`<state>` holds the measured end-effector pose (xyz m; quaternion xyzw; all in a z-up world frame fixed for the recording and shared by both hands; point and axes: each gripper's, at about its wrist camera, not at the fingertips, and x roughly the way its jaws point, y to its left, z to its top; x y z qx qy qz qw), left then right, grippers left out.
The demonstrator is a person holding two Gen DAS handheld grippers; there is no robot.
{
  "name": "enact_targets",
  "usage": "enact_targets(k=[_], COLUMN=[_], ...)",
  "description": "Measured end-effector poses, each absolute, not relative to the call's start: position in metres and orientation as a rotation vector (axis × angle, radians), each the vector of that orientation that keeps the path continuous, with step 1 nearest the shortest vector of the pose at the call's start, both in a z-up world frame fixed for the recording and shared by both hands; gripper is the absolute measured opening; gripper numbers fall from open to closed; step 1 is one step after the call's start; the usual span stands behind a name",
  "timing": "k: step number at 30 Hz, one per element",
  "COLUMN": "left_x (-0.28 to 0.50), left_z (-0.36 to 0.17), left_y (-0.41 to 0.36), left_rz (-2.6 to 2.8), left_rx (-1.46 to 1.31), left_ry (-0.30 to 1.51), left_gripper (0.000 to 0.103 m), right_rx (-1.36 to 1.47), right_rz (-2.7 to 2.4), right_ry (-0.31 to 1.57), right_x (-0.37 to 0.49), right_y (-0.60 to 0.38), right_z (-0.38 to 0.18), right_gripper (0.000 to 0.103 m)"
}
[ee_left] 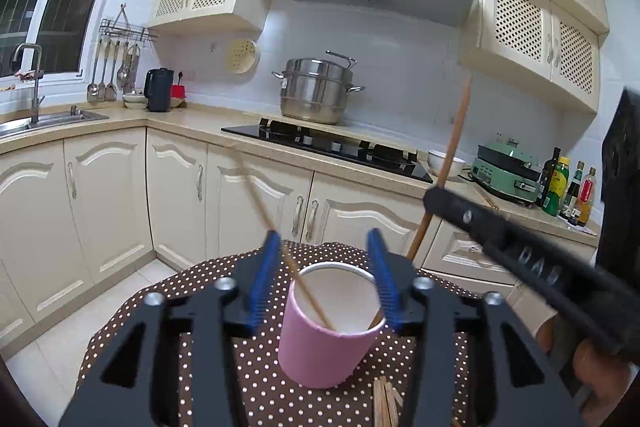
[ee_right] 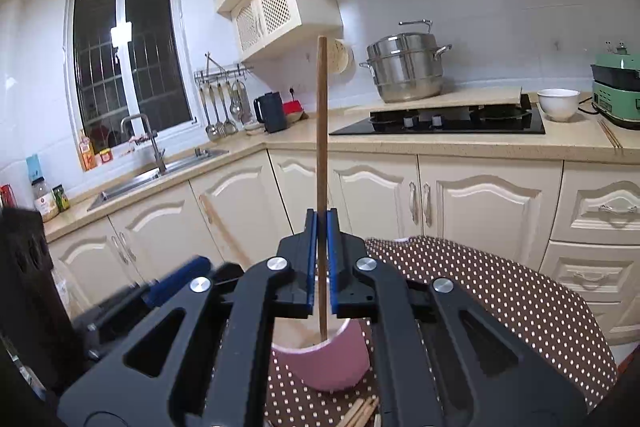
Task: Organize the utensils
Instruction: 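Lower the chopsticks into the pink cup and open both grippers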
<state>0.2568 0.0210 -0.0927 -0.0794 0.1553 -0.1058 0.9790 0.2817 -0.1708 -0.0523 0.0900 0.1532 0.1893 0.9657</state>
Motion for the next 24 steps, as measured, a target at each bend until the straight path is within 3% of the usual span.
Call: enact_targets(k=[3,13,16,17,18,24], left_x=[0.249,0.231,0.229,0.227,0.226,0.213], left_z=[-0.088,-0.08,-0.075,-0.074,-0.073,-0.067], left_y=[0.027,0.031,0.035,0.037,0.038,0.041], left_rz=[-0.201,-0.092,-0.089,-0.09,-0.092,-0.118], left_rx=[-0.174,-0.076,-0.089,-0.091,-0.092,-0.091], left_ry=[0.308,0.334,0.343,0.348,0.351,0.402], left_gripper=[0.06,0.06,0.061,0.061,0.061,0.062], right_rx=[0.175,0.177,0.173,0.176,0.179,0.202], right_rz=[0.381,0.338,0.329,0.322,0.312,0.274], right_ry=[0.33,0.383,0.38,0.368,0.352,0.362], right_x=[0.279,0.271,0.267,0.263,0.26,0.249], right_y=[-0.169,-0.161,-0.161,-0.162,-0.164,-0.18], right_z=[-0.057,-0.068,-0.065,-0.063,-0.062,-0.056], right_gripper=[0.006,0.007,0.028,0.044,0.05,0.05])
